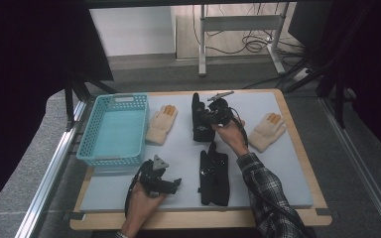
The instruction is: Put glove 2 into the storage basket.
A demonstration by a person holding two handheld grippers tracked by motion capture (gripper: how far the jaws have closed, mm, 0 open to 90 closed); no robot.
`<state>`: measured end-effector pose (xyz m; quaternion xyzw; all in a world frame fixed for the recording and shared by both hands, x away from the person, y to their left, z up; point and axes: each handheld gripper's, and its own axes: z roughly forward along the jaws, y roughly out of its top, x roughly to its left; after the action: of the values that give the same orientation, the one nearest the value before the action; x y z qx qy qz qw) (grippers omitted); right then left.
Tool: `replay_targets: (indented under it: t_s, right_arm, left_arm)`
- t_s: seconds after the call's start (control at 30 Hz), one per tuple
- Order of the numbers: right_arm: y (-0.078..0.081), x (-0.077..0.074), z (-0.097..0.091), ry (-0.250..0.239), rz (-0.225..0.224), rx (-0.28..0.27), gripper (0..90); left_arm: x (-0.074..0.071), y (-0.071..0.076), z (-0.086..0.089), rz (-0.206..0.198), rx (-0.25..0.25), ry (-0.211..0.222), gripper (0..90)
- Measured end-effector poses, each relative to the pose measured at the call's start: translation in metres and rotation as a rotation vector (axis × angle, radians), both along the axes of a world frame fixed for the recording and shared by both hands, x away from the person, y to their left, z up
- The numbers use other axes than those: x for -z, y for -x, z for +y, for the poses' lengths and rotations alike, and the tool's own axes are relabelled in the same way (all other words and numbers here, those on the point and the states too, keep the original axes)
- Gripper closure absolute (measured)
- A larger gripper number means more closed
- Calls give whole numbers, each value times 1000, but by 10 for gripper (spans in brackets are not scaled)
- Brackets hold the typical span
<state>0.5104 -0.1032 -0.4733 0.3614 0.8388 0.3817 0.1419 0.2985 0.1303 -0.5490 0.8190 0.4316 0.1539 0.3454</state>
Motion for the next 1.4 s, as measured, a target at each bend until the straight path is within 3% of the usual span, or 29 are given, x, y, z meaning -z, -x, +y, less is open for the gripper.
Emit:
replay_targets:
  t_s: [0.3,0.5,0.83,1.17,1.27,1.4]
  right_arm:
    - [21,-37,-12,-50,-45,-21,759]
    - [51,-45,-16,-59,-44,-59,756]
    - [109,-38,-39,-95,-24,-81,753]
    - [168,-18,-50,-140,14,-103,748]
    - [180,-13,-50,-150,4,-97,745]
    - [197,1,-50,-110,-36,-63,705]
  left_arm:
    - [0,0,0,0,0,-1,50]
    - [0,0,0,-1,0,1,49]
    - [0,0,0,-1,1,-3,50]
    - [0,0,0,-2,-3,2,49]
    - [0,0,0,-2,-3,3,50]
    - [0,0,0,-1,-4,3,50]
